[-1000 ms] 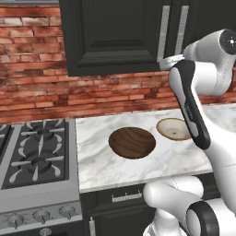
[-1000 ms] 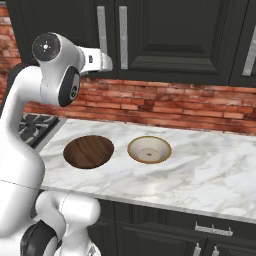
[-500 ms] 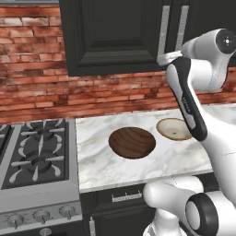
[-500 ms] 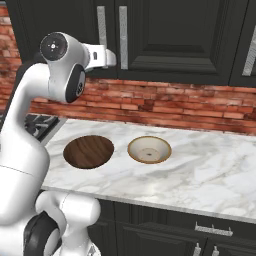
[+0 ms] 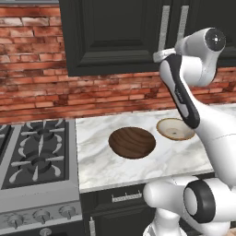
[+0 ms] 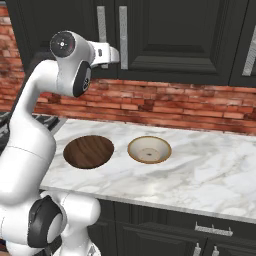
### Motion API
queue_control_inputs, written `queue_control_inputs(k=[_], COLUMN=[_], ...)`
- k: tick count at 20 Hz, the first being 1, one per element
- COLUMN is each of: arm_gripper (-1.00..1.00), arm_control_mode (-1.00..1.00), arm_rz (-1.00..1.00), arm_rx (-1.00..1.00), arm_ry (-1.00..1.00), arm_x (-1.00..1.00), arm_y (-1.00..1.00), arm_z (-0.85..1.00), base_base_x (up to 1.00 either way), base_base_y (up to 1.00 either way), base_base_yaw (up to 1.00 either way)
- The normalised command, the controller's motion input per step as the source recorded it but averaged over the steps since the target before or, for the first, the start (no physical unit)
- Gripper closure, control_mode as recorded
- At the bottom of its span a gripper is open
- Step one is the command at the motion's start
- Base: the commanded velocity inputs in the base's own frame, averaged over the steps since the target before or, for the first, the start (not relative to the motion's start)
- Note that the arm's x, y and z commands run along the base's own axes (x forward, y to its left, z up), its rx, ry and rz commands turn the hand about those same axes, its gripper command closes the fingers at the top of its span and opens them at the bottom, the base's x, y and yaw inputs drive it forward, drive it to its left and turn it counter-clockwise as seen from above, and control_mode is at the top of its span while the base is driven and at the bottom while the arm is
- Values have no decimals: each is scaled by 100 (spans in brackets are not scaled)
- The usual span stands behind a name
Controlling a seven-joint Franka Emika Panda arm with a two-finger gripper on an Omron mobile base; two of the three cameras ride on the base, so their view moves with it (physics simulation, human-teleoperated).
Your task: Open the cabinet. Pick the bowls from the counter and place them in the cabinet. Then close the cabinet.
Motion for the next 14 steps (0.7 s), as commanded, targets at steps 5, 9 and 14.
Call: queue_control_inputs(k=[5, 9, 14], arm_gripper=[-100, -100, -100], arm_control_mode=[-100, -100, -100], arm_rz=[0, 0, 0], arm_rx=[0, 0, 0], arm_ry=[-4, -7, -5], arm_x=[44, 47, 55], arm_y=[0, 0, 0], arm_z=[0, -7, -5], base_base_x=[0, 0, 0], base_base_y=[0, 0, 0], base_base_yaw=[0, 0, 0])
